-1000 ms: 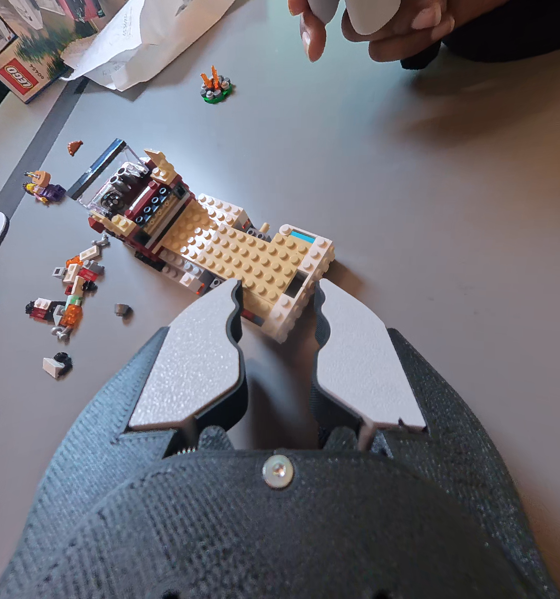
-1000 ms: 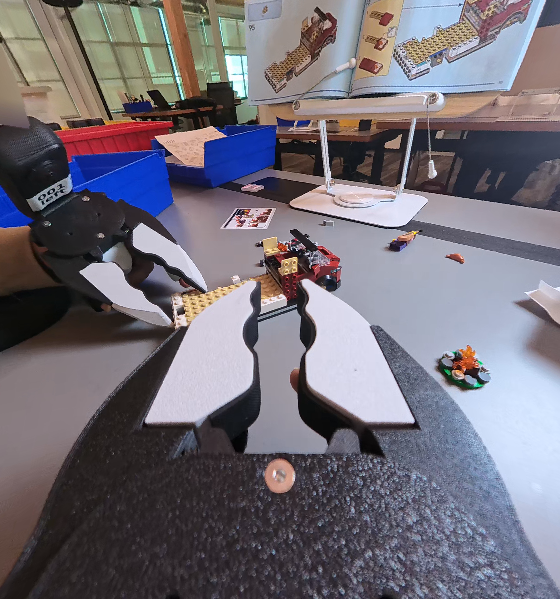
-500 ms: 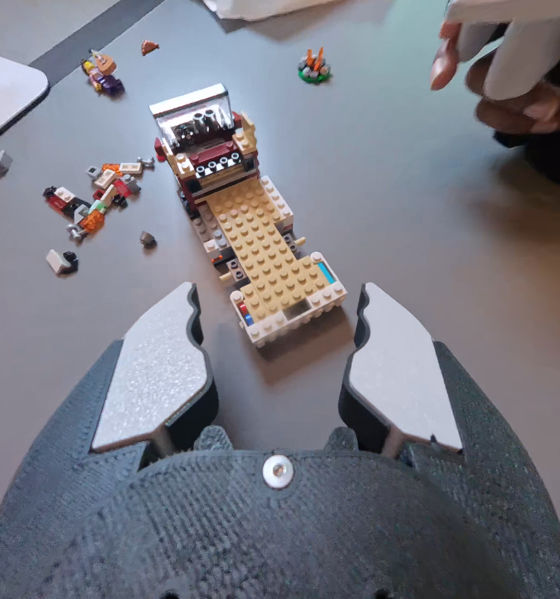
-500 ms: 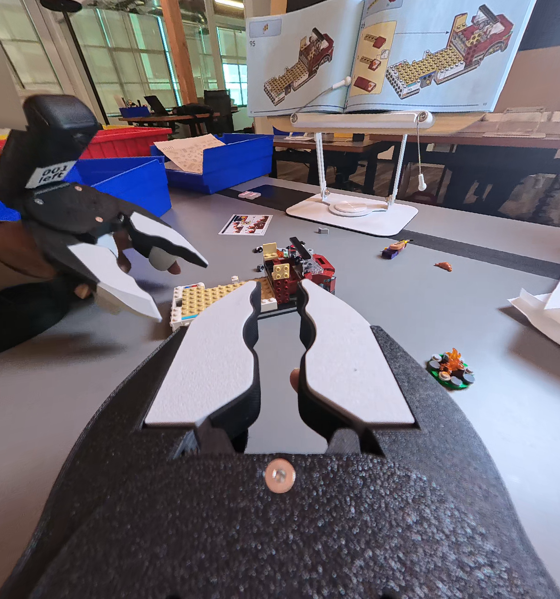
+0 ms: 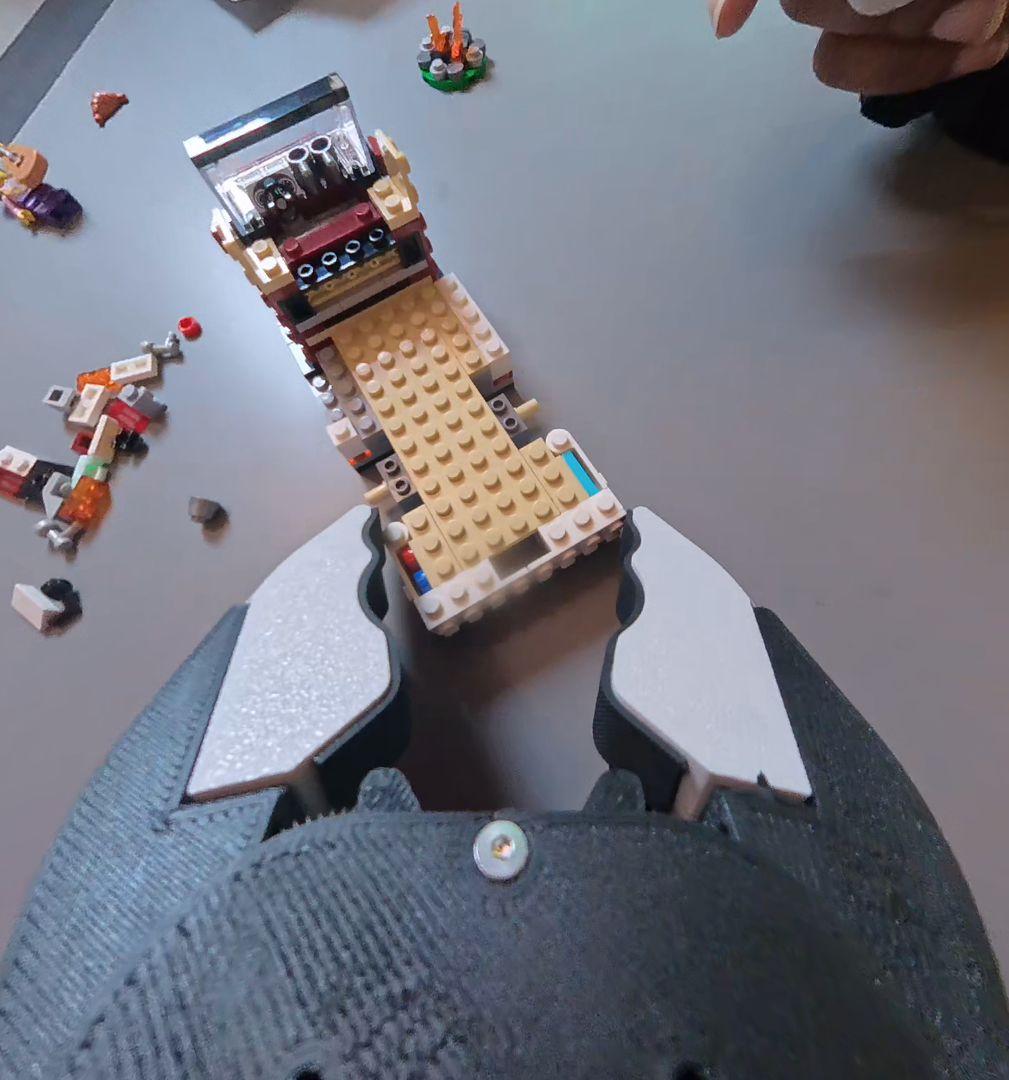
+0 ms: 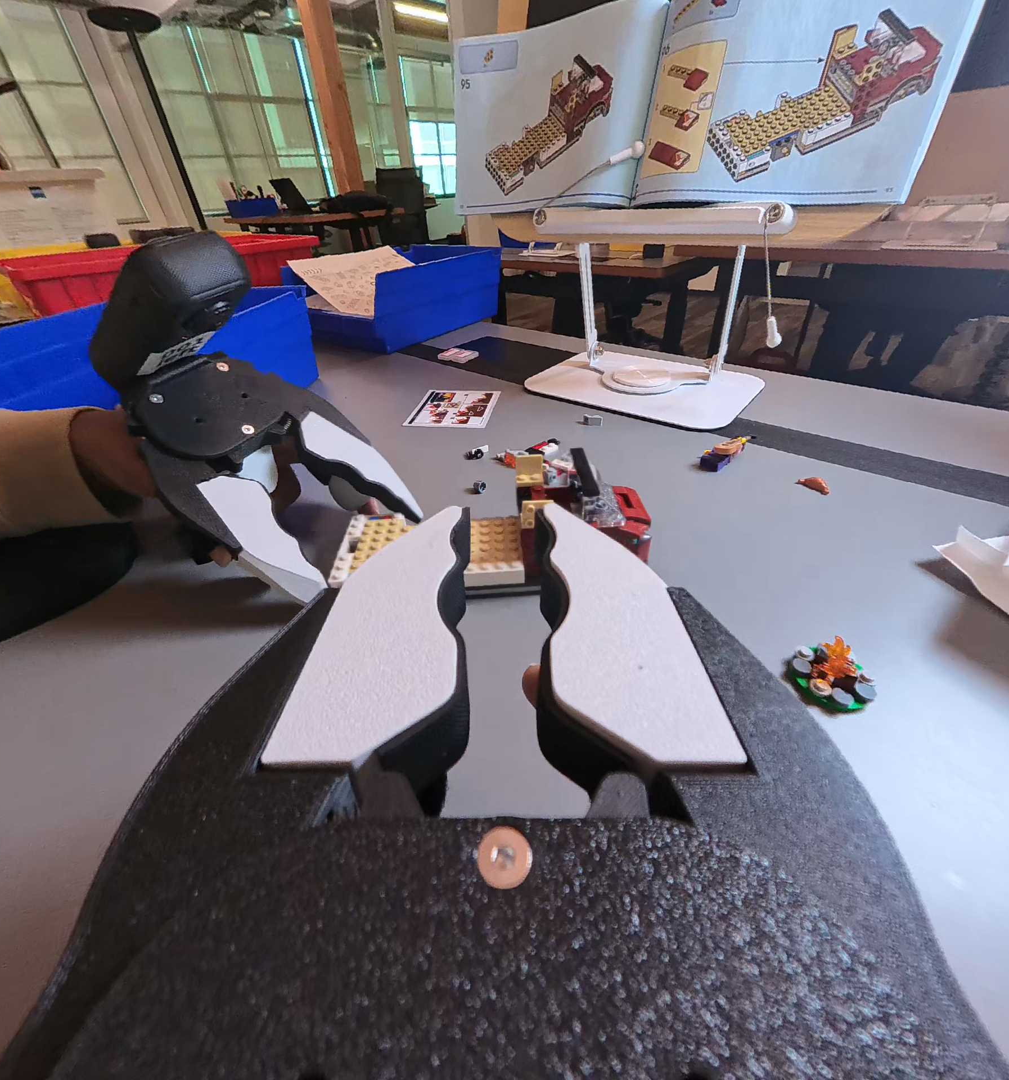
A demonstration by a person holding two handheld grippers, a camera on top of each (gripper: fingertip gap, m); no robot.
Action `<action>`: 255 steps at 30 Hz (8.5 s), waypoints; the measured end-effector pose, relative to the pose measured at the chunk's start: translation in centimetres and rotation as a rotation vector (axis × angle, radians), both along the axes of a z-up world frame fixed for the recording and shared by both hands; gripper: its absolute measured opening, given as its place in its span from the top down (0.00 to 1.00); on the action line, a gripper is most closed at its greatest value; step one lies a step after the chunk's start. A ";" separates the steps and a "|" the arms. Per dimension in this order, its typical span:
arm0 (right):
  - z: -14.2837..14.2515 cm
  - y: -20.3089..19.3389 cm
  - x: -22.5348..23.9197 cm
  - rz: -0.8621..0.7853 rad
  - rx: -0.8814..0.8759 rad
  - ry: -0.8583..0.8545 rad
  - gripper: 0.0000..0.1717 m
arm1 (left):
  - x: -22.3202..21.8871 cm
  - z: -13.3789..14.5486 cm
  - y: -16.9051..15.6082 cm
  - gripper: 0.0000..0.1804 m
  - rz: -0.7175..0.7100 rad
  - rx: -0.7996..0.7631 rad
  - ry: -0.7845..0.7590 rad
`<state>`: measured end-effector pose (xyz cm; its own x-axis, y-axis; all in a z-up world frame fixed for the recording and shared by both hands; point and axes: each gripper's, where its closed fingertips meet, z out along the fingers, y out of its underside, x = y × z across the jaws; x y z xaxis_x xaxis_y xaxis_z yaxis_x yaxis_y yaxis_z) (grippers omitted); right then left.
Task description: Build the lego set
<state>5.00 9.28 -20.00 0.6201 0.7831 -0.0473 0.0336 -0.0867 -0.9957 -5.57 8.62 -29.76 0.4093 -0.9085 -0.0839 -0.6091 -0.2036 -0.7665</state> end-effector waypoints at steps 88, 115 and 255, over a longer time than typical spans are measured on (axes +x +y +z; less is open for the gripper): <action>17.0 30.6 -8.8 -0.292 0.428 -0.084 1.00 | -4.7 9.0 3.8 1.00 0.307 0.347 -0.463; 11.8 30.1 -12.6 -0.187 0.330 -0.048 1.00 | -4.7 8.4 4.0 1.00 0.308 0.294 -0.481; -0.3 -2.6 1.9 0.090 0.084 -0.212 0.81 | 1.2 0.6 1.3 0.62 0.139 0.026 0.112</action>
